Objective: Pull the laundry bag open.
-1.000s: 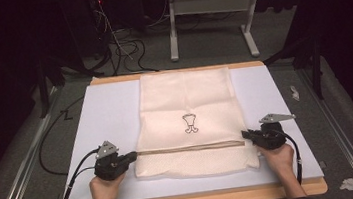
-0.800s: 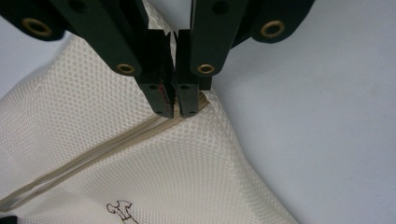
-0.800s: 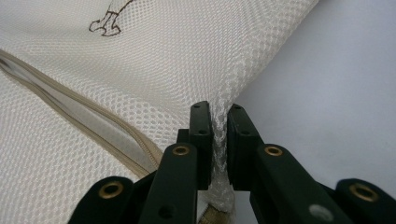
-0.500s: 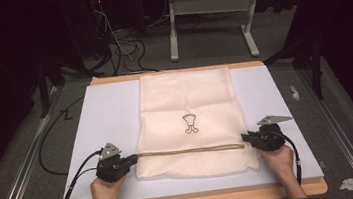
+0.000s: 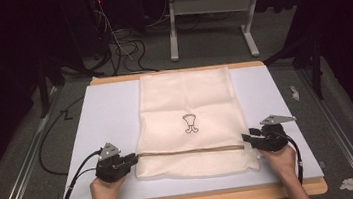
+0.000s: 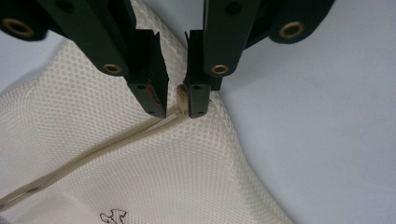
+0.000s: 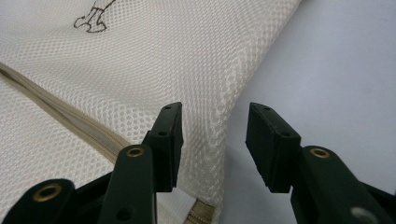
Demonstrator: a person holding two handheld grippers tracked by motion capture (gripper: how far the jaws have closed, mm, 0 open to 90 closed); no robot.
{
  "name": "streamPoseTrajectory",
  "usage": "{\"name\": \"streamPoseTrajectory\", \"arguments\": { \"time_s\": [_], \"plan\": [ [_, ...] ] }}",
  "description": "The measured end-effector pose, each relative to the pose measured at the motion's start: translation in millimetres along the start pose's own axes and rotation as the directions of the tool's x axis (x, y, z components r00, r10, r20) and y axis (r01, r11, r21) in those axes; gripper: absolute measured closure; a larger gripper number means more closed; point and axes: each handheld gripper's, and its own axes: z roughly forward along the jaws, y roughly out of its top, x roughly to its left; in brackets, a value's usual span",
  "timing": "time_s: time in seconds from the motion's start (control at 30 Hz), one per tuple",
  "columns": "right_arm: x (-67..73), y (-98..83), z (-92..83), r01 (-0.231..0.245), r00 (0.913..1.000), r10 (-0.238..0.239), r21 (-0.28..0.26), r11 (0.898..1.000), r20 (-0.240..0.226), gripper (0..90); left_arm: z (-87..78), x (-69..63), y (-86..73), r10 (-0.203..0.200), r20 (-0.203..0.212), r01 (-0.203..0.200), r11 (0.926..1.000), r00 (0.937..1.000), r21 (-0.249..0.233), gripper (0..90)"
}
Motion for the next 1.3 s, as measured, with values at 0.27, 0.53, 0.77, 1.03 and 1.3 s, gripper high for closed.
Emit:
{"name": "streamPoseTrajectory", "arguments": {
  "time_s": [0.27, 0.53, 0.77, 1.03, 1.3],
  "plan": [
    [2.4, 3.2, -12.4, 0.004, 1.0000, -0.004, -0.060, 0.998, 0.004, 55.7, -5.0, -1.4, 1.5, 0.003, -0.028, -0.004, 0.9986, 0.9996, -0.052, 64.1],
    [-1.4, 7.5, -26.0, 0.005, 0.9997, -0.002, -0.122, 0.992, 0.023, 53.3, -15.0, -3.9, 10.1, 0.015, -0.063, -0.022, 0.9939, 0.9979, -0.108, 56.7],
    [-7.2, 13.3, -48.6, 0.032, 0.9978, -0.021, -0.191, 0.981, 0.064, 52.0, -23.8, -2.1, 15.9, 0.009, -0.080, -0.021, 0.9883, 0.9967, -0.151, 53.6],
    [-14.5, 13.2, -60.1, 0.023, 0.9970, -0.006, -0.225, 0.974, 0.077, 52.1, -34.2, 5.2, 18.9, -0.024, -0.098, 0.005, 0.9814, 0.9949, -0.192, 51.8],
    [-19.5, 11.8, -62.3, 0.013, 0.9961, 0.008, -0.239, 0.971, 0.088, 51.4, -38.9, 12.2, 19.3, -0.050, -0.116, 0.025, 0.9768, 0.9920, -0.213, 51.3]
  ]
}}
